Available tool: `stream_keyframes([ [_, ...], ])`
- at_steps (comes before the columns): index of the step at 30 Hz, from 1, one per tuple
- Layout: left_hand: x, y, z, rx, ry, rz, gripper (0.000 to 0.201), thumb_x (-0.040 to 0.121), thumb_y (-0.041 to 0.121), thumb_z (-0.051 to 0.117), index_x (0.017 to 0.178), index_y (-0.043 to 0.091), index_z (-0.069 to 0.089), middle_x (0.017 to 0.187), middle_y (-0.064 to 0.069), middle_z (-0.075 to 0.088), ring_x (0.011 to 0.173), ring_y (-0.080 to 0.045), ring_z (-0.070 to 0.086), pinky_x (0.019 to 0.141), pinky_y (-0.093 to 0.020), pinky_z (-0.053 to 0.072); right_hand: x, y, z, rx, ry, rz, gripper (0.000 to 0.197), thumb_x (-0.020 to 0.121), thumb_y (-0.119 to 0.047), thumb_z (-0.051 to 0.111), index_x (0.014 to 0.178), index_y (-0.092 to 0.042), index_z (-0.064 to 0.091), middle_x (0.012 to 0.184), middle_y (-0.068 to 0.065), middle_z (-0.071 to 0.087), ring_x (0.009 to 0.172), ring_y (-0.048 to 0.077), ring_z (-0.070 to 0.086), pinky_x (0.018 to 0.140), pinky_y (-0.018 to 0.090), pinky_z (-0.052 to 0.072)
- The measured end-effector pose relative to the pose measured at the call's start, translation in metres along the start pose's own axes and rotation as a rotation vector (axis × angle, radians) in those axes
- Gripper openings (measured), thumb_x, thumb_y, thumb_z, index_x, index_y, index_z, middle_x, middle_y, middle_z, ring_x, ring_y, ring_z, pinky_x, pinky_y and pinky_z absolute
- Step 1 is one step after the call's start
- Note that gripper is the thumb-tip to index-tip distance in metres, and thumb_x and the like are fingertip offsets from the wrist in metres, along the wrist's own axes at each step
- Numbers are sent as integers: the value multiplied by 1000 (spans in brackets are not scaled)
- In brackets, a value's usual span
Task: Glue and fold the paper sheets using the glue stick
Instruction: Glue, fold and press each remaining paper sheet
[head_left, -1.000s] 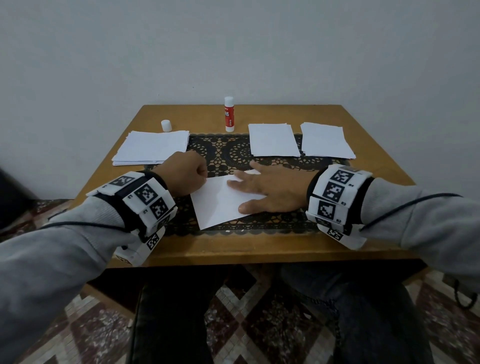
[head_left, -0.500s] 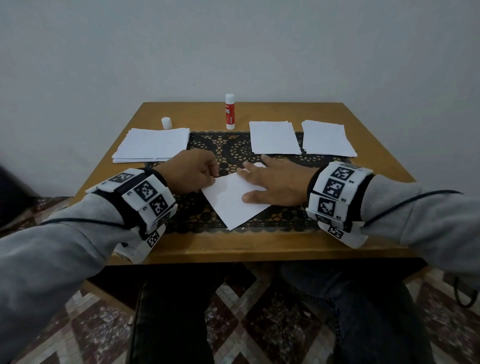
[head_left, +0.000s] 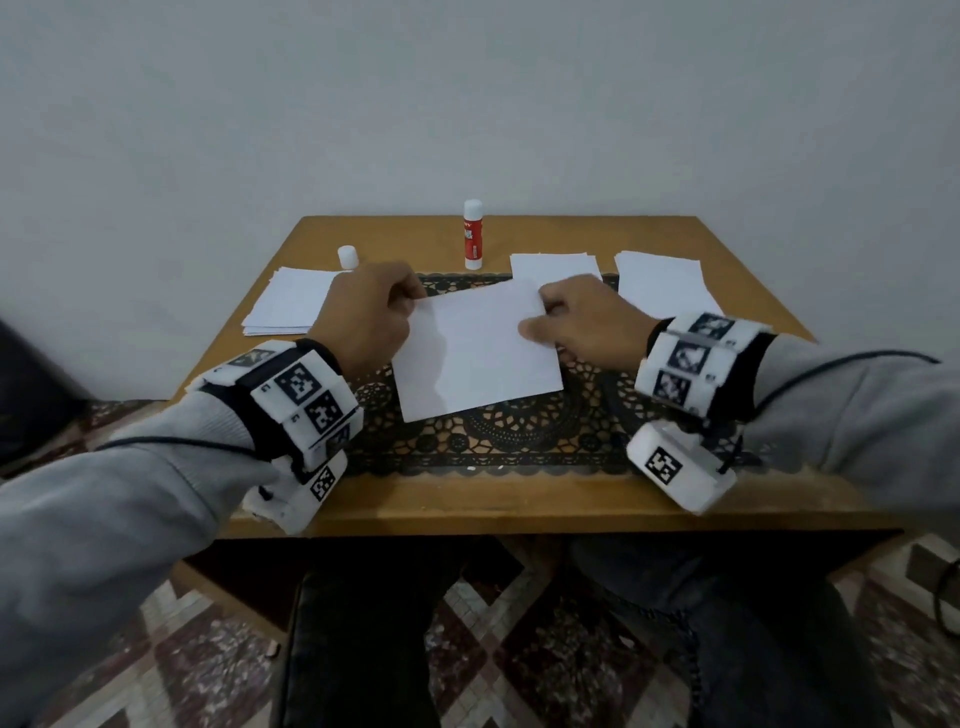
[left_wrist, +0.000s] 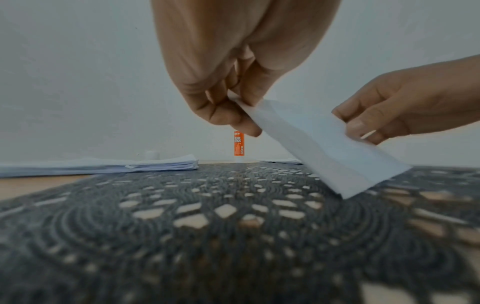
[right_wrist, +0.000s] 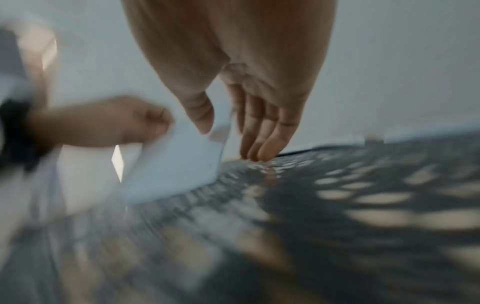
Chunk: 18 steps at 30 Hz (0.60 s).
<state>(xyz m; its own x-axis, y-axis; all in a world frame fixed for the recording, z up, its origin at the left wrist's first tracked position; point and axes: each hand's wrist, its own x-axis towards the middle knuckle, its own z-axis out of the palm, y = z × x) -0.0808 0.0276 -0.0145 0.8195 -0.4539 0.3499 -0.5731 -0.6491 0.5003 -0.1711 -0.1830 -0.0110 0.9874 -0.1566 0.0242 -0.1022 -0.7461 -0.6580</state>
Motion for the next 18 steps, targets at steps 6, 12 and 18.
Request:
stream_keyframes([
  [6, 17, -22, -33, -111, 63, -79, 19, 89, 1, 49, 90, 11, 65, 97, -11, 66, 87, -23, 59, 77, -32, 48, 18, -34, 0, 476, 1, 238, 14, 87, -8, 67, 78, -8, 57, 73, 8, 61, 50, 15, 57, 49, 27, 51],
  [12, 26, -50, -55, -485, -194, -571, 26, 93, 1, 51, 118, 7, 49, 96, -18, 59, 71, -25, 58, 74, -38, 54, 49, -71, 27, 547, 35, 462, 11, 91, -4, 57, 99, 1, 54, 70, 11, 56, 47, 15, 49, 41, 23, 36],
  [18, 31, -86, -61, -304, -60, -484, 28, 81, -11, 59, 94, 13, 58, 91, -17, 56, 73, -29, 63, 55, -29, 57, 77, -103, 52, 382, -181, 461, 20, 99, -9, 42, 78, -8, 43, 66, 3, 43, 54, 11, 41, 37, 16, 35],
])
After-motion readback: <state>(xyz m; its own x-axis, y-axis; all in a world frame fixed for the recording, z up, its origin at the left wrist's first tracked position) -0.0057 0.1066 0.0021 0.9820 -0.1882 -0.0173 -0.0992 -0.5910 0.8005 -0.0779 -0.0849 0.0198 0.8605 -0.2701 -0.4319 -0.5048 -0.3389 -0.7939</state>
